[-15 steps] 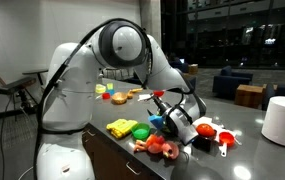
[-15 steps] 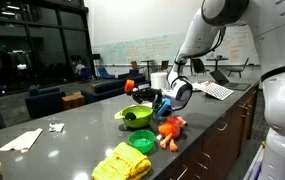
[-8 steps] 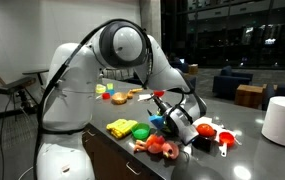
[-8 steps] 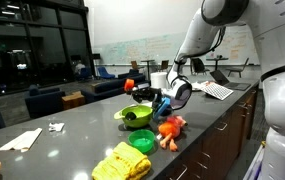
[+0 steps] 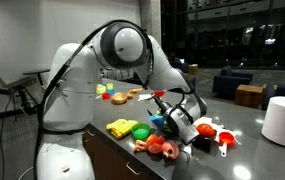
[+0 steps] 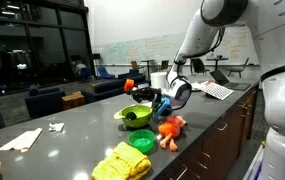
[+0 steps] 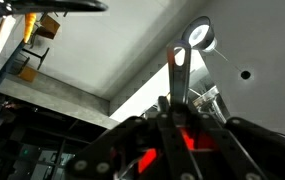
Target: Pick up the orange measuring cup and pour its contents into the lime green bowl
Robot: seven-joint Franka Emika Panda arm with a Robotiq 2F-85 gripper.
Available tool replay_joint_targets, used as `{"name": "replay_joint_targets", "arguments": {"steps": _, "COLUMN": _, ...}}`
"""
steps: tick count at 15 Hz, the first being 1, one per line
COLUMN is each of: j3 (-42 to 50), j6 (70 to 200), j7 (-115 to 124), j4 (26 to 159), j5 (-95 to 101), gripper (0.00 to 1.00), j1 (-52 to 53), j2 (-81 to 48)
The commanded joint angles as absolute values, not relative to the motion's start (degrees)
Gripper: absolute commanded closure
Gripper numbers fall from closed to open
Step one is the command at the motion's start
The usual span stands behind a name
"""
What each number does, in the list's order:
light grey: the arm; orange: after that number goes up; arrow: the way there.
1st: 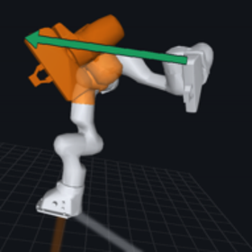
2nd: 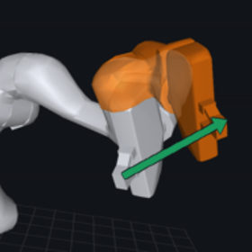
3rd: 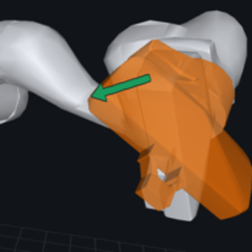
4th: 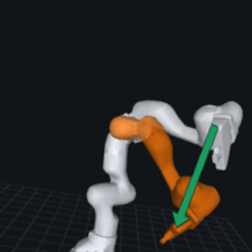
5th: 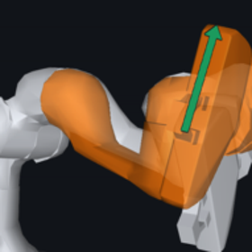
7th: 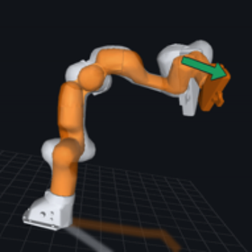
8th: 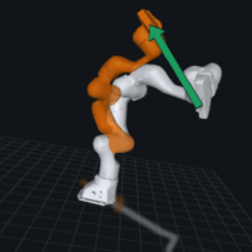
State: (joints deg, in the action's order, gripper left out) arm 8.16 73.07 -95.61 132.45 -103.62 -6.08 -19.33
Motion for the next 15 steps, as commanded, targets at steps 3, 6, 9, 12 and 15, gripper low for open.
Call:
{"name": "replay_joint_targets", "arguments": {"steps": 3, "j3": 8.0, "j6": 77.2, "j7": -92.9, "j4": 131.1, "j5": -104.4, "gripper": 0.96, "j1": -4.9, "j2": -18.2}}
{"name": "replay_joint_targets", "arguments": {"steps": 6, "j3": 7.8, "j6": 86.0, "j7": -89.2, "j4": 131.0, "j5": -103.8, "gripper": 0.96, "j1": -2.9, "j2": -15.4}}
{"name": "replay_joint_targets", "arguments": {"steps": 9, "j3": 6.7, "j6": 97.4, "j7": -84.2, "j4": 130.1, "j5": -102.8, "gripper": 0.96, "j1": -0.1, "j2": -12.4}}
{"name": "replay_joint_targets", "arguments": {"steps": 12, "j3": 4.7, "j6": 108.2, "j7": -78.8, "j4": 128.6, "j5": -100.8, "gripper": 0.96, "j1": 2.6, "j2": -9.7}}
{"name": "replay_joint_targets", "arguments": {"steps": 15, "j3": 2.1, "j6": 118.1, "j7": -71.9, "j4": 127.2, "j5": -96.5, "gripper": 0.96, "j1": 4.9, "j2": -7.1}}
